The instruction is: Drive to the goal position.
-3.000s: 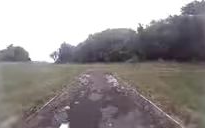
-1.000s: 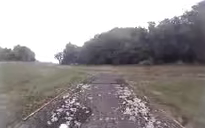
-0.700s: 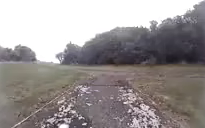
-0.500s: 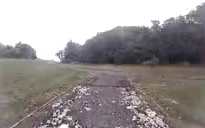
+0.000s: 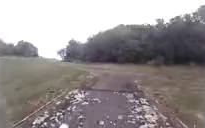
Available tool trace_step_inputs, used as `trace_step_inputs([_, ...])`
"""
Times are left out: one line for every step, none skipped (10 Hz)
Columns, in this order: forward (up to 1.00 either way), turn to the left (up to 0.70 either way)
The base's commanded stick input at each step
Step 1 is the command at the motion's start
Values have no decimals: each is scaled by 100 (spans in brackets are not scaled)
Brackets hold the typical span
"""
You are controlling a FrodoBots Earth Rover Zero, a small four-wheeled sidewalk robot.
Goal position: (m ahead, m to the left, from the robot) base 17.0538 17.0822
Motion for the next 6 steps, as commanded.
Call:
trace_step_inputs([100,-39])
trace_step_inputs([100,-40])
trace_step_inputs([100,-26])
trace_step_inputs([100,-8])
trace_step_inputs([100,0])
trace_step_inputs([100,0])
